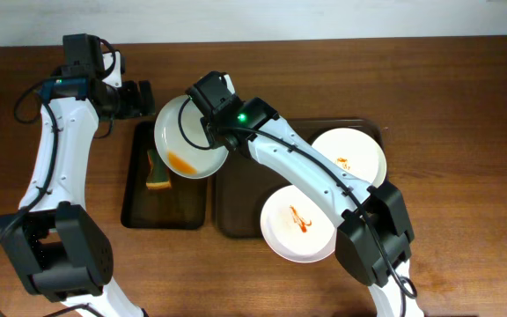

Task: Clean dirty plates on tray and stack at the side
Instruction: 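Carry the cleaned plate right and set it on the table with the right gripper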

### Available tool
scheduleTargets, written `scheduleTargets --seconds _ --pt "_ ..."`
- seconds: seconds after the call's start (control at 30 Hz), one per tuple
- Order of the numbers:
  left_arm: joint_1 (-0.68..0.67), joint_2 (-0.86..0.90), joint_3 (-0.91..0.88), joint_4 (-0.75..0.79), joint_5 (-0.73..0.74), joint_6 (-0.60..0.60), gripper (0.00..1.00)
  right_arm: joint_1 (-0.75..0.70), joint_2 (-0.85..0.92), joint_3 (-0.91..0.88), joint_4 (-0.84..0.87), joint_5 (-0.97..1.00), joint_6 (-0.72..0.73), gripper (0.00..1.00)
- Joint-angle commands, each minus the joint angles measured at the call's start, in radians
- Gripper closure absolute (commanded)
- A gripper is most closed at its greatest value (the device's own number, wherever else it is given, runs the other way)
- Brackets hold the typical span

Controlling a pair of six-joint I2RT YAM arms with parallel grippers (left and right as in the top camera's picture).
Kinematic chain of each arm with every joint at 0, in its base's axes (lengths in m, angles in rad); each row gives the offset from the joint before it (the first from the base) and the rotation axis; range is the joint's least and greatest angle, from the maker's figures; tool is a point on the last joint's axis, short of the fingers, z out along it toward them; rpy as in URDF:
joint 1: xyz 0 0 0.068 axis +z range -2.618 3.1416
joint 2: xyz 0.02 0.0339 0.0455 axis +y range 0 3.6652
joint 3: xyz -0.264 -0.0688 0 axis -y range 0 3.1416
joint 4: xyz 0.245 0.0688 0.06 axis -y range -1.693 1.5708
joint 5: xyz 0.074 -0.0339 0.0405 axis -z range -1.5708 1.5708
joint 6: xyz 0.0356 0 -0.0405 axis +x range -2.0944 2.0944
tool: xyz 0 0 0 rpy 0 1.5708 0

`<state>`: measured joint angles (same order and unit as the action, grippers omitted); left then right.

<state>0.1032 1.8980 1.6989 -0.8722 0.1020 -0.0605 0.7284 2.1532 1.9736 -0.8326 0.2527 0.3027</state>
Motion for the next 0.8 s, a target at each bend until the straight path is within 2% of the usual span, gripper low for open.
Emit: scheduleTargets --seconds 0.0,0.13,0.33,0.57,0.7,0.73,0.77 --pt "0.003 -0.025 0.021 -0.001 0.016 -0.006 0.0 0.006 -0.021 0.024 0.01 0.082 -0.018 0.96" --pt "0.003 -0.025 0.021 0.061 -0.091 -0.006 0.0 0.026 -0.021 0.024 0.044 0.134 -0.044 0.96" --pt "0.003 -0.025 0.021 0.108 -0.155 -0.006 0.0 0.19 -0.021 0.024 0.112 0.523 -0.176 0.96" --pt "0.003 -0.025 0.021 0.139 -0.155 -0.006 0.0 0.255 -0.02 0.024 0.134 0.766 -0.199 0.96" --pt "0.003 -0.025 0.021 0.137 -0.155 -0.006 0.0 0.264 -0.02 0.024 0.135 0.794 -0.239 0.96" --pt "0.003 -0.025 0.021 0.138 -0.155 -0.006 0.0 0.266 -0.02 0.024 0.138 0.707 -0.249 0.96" --pt "0.003 -0.025 0.021 0.138 -0.155 -0.006 0.0 0.267 -0.02 0.024 0.134 0.7 -0.259 0.96"
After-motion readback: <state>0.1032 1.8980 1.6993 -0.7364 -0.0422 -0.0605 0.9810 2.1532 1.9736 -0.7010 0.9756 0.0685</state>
